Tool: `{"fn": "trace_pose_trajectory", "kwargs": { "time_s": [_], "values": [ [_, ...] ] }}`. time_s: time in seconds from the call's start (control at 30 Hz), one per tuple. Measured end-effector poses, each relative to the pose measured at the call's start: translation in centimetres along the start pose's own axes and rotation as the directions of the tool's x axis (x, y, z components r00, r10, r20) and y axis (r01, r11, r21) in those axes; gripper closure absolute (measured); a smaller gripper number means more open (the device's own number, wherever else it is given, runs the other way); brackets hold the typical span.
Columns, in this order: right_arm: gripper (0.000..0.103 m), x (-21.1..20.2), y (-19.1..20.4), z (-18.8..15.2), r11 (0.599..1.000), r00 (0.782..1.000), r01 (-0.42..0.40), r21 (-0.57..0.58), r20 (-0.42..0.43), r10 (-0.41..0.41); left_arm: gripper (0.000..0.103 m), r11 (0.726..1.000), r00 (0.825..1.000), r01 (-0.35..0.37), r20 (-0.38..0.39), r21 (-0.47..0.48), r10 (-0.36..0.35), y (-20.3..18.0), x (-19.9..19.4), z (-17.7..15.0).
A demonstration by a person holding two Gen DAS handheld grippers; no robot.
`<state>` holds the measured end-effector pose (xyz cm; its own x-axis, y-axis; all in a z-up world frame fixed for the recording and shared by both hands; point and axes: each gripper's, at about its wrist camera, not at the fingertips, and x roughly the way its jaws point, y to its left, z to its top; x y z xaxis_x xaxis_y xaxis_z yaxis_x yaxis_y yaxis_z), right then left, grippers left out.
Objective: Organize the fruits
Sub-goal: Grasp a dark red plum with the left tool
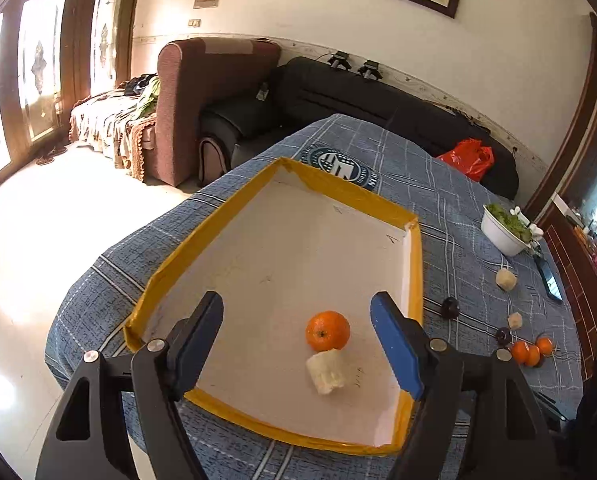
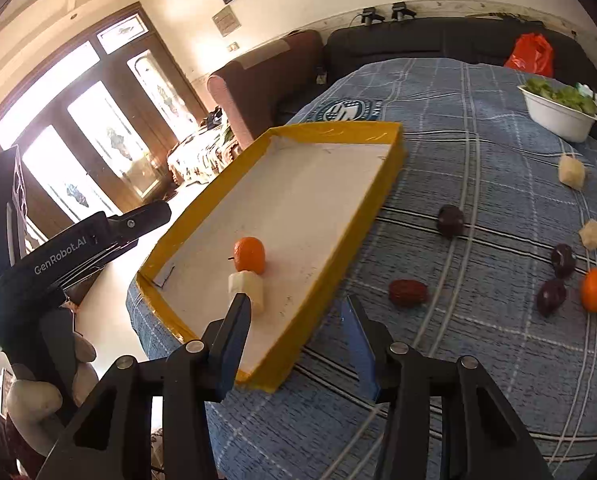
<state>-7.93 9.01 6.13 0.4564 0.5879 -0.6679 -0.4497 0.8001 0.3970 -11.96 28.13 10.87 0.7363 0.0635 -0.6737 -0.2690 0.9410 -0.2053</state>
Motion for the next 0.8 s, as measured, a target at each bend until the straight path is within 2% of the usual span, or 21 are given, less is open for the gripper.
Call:
{"fn": "trace_pose_trajectory", "kwargs": {
  "time_s": [0.1,0.17,0.27,0.4,0.57,0.8],
  "values": [
    [0.048,-2.6,-3.5,-0.8,0.998,0.999,0.034,0.047,0.033,-0.035,0.027,0.998,0.999,0.030,-0.012,0.059,-0.030,-2.3,0.2,-0.4],
    [0.042,-4.8,-6.5,-1.6,0.994,0.995,0.075,0.081,0.056,-0.080,0.027,0.994,0.998,0.054,-0.019,0.092,-0.052,-3.7,0.3,-0.8],
    [0.042,-7.5,-10.9,-2.5,0.978,0.984,0.153,0.142,0.069,-0.164,0.027,0.983,0.994,0.103,-0.040,0.150,-0.098,-6.4,0.9,-1.6],
    [0.042,-10.0,-15.7,-3.5,0.950,0.971,0.204,0.235,0.076,-0.227,0.027,0.960,0.986,0.162,-0.088,0.230,-0.145,-10.0,1.9,-3.3],
    [0.042,-10.3,-17.7,-4.1,0.935,0.966,0.219,0.279,0.072,-0.247,0.027,0.922,0.971,0.225,-0.156,0.314,-0.183,-13.8,2.9,-5.5],
    [0.042,-9.6,-19.3,-4.1,0.921,0.964,0.222,0.321,0.071,-0.257,0.027,0.881,0.951,0.284,-0.230,0.379,-0.208,-17.4,5.0,-7.4]
  ]
}}
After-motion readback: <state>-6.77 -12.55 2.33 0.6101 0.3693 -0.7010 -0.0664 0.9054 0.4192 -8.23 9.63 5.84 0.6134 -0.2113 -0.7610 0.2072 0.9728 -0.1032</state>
